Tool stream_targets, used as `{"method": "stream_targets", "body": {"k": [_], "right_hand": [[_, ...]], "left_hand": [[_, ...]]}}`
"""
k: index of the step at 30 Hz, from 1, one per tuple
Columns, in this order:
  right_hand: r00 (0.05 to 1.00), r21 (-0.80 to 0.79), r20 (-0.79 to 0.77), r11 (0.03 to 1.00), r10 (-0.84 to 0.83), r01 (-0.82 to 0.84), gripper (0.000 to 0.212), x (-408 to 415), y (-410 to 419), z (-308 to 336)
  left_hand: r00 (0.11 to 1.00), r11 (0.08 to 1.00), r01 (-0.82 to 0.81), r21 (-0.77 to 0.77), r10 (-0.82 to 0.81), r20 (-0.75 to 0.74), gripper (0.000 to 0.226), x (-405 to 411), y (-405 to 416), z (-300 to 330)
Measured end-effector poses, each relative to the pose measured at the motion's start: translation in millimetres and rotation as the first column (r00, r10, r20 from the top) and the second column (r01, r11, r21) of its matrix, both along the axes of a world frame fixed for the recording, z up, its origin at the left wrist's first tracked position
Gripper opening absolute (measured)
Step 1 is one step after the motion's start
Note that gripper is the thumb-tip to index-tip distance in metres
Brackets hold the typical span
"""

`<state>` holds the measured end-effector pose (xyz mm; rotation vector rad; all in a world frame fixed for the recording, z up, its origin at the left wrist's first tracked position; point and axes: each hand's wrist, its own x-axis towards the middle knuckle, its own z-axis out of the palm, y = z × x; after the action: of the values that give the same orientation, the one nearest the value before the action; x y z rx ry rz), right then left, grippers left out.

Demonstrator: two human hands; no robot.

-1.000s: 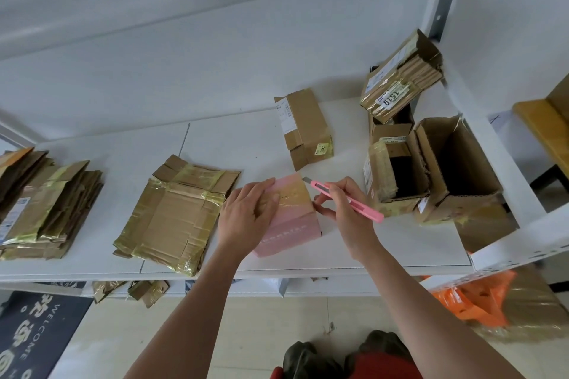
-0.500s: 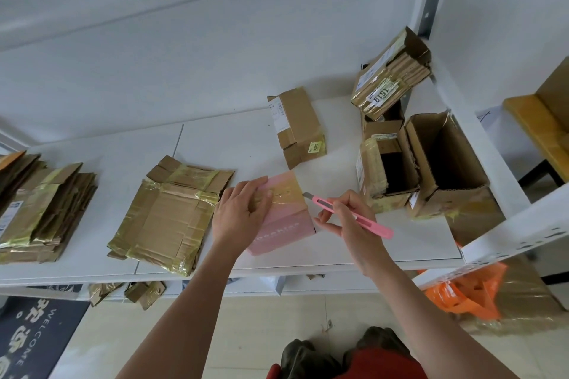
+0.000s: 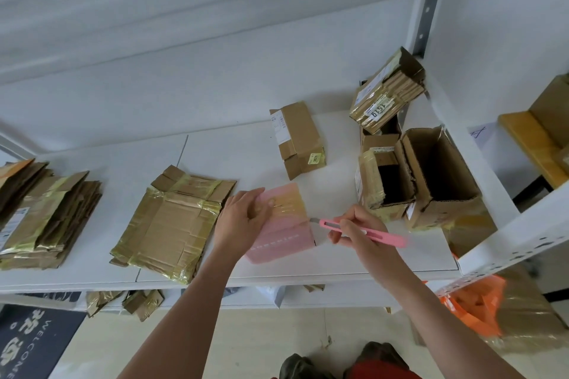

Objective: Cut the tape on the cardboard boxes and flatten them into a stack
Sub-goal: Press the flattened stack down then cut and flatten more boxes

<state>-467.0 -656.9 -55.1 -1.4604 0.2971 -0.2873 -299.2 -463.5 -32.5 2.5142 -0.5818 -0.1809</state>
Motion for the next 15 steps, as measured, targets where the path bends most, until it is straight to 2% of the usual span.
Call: {"method": "stream_targets", "body": {"k": [3, 5, 7, 9, 11, 13, 15], "right_hand": [[0.996, -0.148, 0.054, 0.986, -0.069, 0.076, 0.033, 1, -2, 0], [0.993, -0.35, 0.093, 0.931, -0.075, 0.103, 0.02, 11, -3, -7], [0.994, -0.664, 0.104, 0.742, -0.028, 0.09, 0.006, 27, -4, -20], [1.0, -0.825, 0.012, 0.565, 0.001, 0.009, 0.014, 44, -7, -38], [0.984, -0.864, -0.174, 0.482, -0.023, -0.142, 0.017, 54, -9, -54], [0.932, -0.849, -0.362, 0.422, -0.023, -0.319, 0.035, 59, -9, -61], [0.876, -0.777, -0.482, 0.469, -0.017, -0.419, 0.045, 62, -8, -57]], "left_hand": [[0.994, 0.995, -0.102, 0.008, 0.103, -0.046, 0.044, 6, 0, 2], [0.977, 0.979, -0.202, 0.02, 0.203, -0.07, 0.038, 8, -2, 3], [0.952, 0.955, -0.289, 0.062, 0.294, -0.083, 0.032, 11, 1, 6], [0.932, 0.94, -0.325, 0.105, 0.337, -0.131, 0.034, 14, 5, 11], [0.91, 0.929, -0.352, 0.113, 0.368, -0.192, 0.035, 17, 9, 14], [0.893, 0.92, -0.379, 0.099, 0.392, -0.22, 0.038, 19, 14, 15], [0.886, 0.912, -0.399, 0.092, 0.41, -0.219, 0.042, 18, 20, 16]]}}
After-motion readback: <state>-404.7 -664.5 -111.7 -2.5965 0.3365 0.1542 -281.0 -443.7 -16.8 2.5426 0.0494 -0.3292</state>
